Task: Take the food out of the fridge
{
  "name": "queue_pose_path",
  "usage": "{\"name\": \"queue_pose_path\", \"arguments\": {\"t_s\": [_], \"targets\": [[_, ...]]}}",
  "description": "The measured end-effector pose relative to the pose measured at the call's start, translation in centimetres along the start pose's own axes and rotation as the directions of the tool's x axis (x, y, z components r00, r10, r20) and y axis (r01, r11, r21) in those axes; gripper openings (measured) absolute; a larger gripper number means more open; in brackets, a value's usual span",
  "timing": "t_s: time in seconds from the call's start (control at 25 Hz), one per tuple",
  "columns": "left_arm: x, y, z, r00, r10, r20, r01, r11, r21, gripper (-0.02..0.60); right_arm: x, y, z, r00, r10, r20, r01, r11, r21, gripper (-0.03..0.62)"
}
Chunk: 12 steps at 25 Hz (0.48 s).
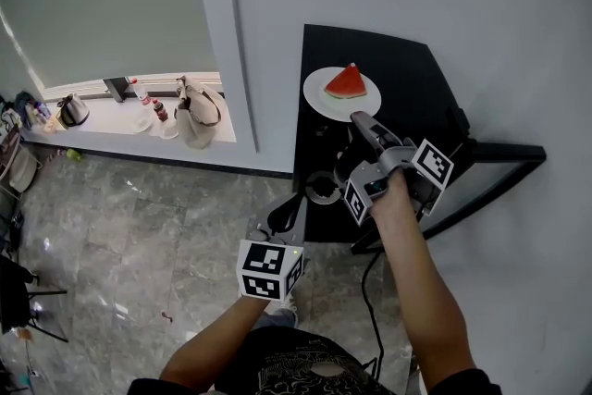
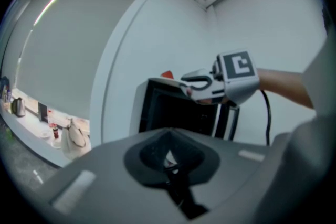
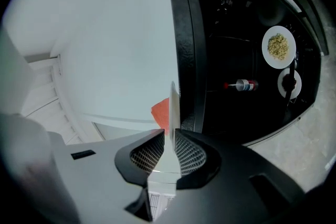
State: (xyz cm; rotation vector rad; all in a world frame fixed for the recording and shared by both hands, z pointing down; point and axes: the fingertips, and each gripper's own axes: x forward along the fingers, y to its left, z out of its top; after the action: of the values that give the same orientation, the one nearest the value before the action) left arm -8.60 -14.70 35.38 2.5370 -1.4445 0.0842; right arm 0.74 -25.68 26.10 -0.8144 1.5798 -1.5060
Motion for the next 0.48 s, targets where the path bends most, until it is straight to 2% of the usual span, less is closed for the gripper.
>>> {"name": "queue_pose_path", "arguments": {"t_s": [0.12,0.24,0.32,0.4,0.48], "targets": [[0.2,-0.3,0.2,1.000,0.000,-0.004,0.000,1.000,-0.006,0.001,-2.6,0.8,-0.1,0.999,0.042,-0.003,-0.042,0.997,-0.070,0.032],[0.0,-1.1,0.3,1.000,-0.006,-0.009,0.006,1.000,-0.005,0.000,-5.6,1.3,-1.0,0.998,0.052,-0.046,-0.062,0.967,-0.248,0.032],[-0.3,-2.1,0.3,1.000,-0.017,-0.016,0.017,1.000,0.003,0.002,-7.5,1.0,-2.2,0.995,0.013,-0.100,-0.054,0.907,-0.418,0.031],[0.0,-3.2,0.2,0.999,-0.033,-0.027,0.034,0.999,0.021,0.001,-9.0,0.2,-2.7,0.992,-0.049,-0.113,-0.026,0.815,-0.579,0.024],[0.3,-4.4,0.0,0.998,-0.051,-0.037,0.053,0.998,0.040,0.002,-10.8,-1.0,-3.0,0.989,-0.121,-0.087,0.025,0.710,-0.704,0.020]]}}
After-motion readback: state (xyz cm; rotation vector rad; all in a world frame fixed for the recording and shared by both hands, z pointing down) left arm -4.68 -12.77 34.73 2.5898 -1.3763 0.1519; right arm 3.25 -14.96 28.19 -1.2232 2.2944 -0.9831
